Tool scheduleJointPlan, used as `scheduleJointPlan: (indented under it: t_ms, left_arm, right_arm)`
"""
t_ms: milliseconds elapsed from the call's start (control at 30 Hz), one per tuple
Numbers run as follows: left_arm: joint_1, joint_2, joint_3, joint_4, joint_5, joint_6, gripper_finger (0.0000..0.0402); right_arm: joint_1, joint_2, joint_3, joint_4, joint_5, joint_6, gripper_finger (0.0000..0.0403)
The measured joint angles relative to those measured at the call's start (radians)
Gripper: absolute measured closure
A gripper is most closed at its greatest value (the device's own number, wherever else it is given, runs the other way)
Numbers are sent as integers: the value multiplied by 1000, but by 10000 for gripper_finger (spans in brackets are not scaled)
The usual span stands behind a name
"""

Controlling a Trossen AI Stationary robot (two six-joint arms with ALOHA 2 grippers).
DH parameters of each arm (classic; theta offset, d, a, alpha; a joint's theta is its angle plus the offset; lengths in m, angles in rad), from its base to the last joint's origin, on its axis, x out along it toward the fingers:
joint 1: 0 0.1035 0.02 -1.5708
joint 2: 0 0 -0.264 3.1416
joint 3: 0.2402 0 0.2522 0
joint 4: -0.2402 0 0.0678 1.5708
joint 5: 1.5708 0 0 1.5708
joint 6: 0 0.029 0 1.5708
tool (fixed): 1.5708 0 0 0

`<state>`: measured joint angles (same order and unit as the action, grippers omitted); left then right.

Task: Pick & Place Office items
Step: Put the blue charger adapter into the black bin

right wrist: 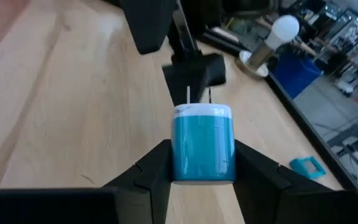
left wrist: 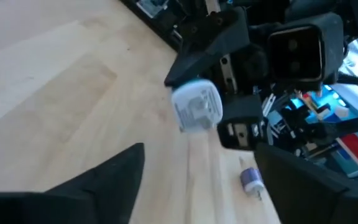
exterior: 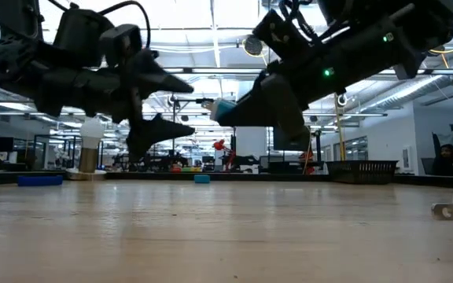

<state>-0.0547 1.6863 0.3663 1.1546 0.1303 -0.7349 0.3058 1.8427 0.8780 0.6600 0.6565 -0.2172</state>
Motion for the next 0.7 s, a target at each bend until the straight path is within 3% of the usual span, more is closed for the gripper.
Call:
scheduleJointPlan:
  t_ms: [133, 267, 700]
  left_arm:
    - [0, 0, 74, -120, -35, -1, 61]
    - [1, 1, 148, -261, -58, 25, 63]
    - [-8, 0, 247, -342, -52, 59, 158]
  right_arm:
    - [2, 0, 1, 37, 1, -35, 271]
    - [3, 0, 1, 43, 6, -50, 271]
    - [3, -1, 1, 47, 5, -58, 271]
